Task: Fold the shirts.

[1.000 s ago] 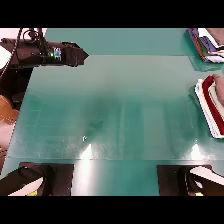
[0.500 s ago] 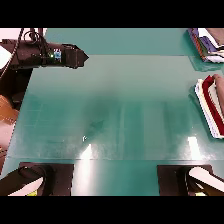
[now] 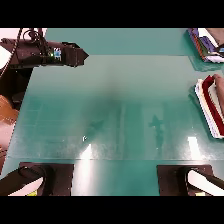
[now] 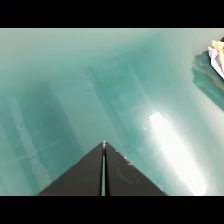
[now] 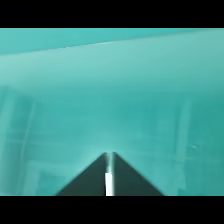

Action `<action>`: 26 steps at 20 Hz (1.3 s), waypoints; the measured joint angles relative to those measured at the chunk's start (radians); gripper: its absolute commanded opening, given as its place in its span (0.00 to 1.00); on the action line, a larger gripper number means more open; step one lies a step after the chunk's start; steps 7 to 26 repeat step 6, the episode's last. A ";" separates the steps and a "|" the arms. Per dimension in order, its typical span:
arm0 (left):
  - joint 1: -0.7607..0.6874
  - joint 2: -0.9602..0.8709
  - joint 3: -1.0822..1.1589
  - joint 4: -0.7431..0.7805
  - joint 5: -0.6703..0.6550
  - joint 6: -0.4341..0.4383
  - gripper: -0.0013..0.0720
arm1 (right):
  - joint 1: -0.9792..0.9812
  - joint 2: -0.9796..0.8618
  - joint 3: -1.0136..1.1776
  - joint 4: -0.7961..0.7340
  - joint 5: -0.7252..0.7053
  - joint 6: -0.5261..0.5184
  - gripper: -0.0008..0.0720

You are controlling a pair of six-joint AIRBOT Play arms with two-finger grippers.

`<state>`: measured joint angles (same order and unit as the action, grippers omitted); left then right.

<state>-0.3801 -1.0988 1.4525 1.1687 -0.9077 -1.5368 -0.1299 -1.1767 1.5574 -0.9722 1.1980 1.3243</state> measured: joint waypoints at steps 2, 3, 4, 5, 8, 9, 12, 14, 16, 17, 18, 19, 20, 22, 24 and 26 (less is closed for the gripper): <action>0.000 0.000 0.000 0.000 0.002 0.000 0.05 | 0.053 0.000 0.001 0.001 -0.011 -0.008 0.04; 0.000 0.000 0.000 0.000 0.002 0.000 0.05 | 0.070 0.000 0.002 0.000 -0.017 -0.010 0.04; 0.000 0.000 0.000 0.000 0.002 0.000 0.05 | 0.082 0.000 0.002 0.000 -0.021 -0.011 0.04; 0.000 0.000 0.000 0.000 0.002 0.000 0.05 | 0.093 0.000 0.002 0.000 -0.021 -0.014 0.04; 0.000 0.000 0.000 0.000 0.002 0.000 0.05 | 0.098 0.000 0.002 0.000 -0.023 -0.015 0.04; 0.000 0.000 0.000 0.000 0.002 0.000 0.05 | 0.098 0.000 0.002 0.000 -0.023 -0.015 0.04; 0.000 0.000 0.000 0.000 0.002 0.000 0.05 | 0.098 0.000 0.002 0.000 -0.023 -0.015 0.04; 0.000 0.000 0.000 0.000 0.002 0.000 0.05 | 0.098 0.000 0.002 0.000 -0.023 -0.015 0.04; 0.000 0.000 0.000 0.000 0.002 0.000 0.05 | 0.098 0.000 0.002 0.000 -0.023 -0.015 0.04; 0.000 0.000 0.000 0.000 0.002 0.000 0.05 | 0.098 0.000 0.002 0.000 -0.023 -0.015 0.04; 0.000 0.000 0.000 0.000 0.002 0.000 0.05 | 0.098 0.000 0.002 0.000 -0.023 -0.015 0.04; 0.000 0.000 0.000 0.000 0.002 0.000 0.05 | 0.098 0.000 0.002 0.000 -0.023 -0.015 0.04; 0.000 0.000 0.000 0.000 0.002 0.000 0.05 | 0.098 0.000 0.002 0.000 -0.023 -0.015 0.04; 0.000 0.000 0.000 0.000 0.002 0.000 0.05 | 0.098 0.000 0.002 0.000 -0.023 -0.015 0.04; 0.000 0.000 0.000 0.000 0.002 0.000 0.05 | 0.098 0.000 0.002 0.000 -0.023 -0.015 0.04; 0.000 0.000 0.000 0.000 0.002 0.000 0.05 | 0.098 0.000 0.002 0.000 -0.023 -0.015 0.04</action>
